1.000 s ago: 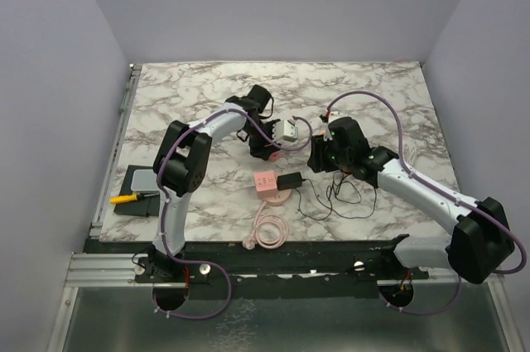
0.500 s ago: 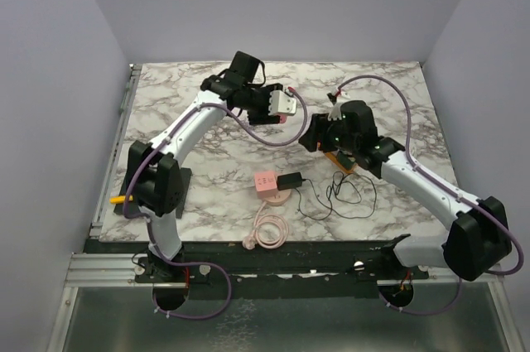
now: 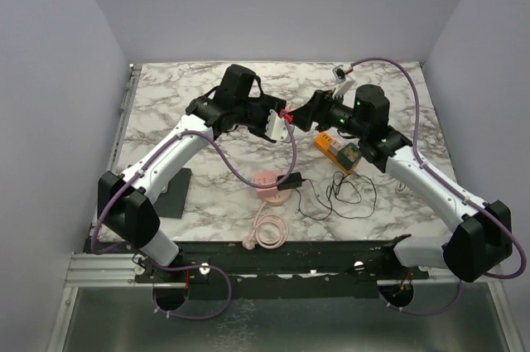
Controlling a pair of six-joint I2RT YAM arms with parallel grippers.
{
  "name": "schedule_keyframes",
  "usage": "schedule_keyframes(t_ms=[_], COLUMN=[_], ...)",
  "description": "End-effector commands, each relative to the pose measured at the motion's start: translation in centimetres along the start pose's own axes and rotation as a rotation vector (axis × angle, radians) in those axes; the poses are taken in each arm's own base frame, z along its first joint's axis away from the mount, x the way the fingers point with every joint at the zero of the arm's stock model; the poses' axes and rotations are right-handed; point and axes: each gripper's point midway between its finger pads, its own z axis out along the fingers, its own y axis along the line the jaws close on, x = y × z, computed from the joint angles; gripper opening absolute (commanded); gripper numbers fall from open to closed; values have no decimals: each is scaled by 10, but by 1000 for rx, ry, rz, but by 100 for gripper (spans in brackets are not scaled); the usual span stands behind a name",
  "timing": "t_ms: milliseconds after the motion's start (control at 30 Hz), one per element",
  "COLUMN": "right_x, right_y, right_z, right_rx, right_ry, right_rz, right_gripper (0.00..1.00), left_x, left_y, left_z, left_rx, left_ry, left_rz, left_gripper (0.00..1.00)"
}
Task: Insert the plug
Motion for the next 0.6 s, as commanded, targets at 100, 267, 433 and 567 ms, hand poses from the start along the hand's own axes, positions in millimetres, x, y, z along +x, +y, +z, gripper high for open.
schedule_keyframes(t_ms=[100, 267, 433, 567], right_x=[-1, -4, -17, -24], right_y=[15, 11, 19, 30], right_z=[3, 3, 10, 16], right_rx=[-81, -68, -120, -194], right_ry=[8, -28, -86, -95], right_rz=[29, 24, 18, 5], right_gripper=[78, 73, 64, 41], left_x=[-28, -35, -52, -64], left_y=[23, 26, 29, 26], left_z=[-13, -18, -21, -21], left_rx=[-100, -123, -135, -135], left_ry=[-57, -79, -136, -167], left_rz=[102, 64, -18, -90], left_gripper=[23, 22, 21, 21])
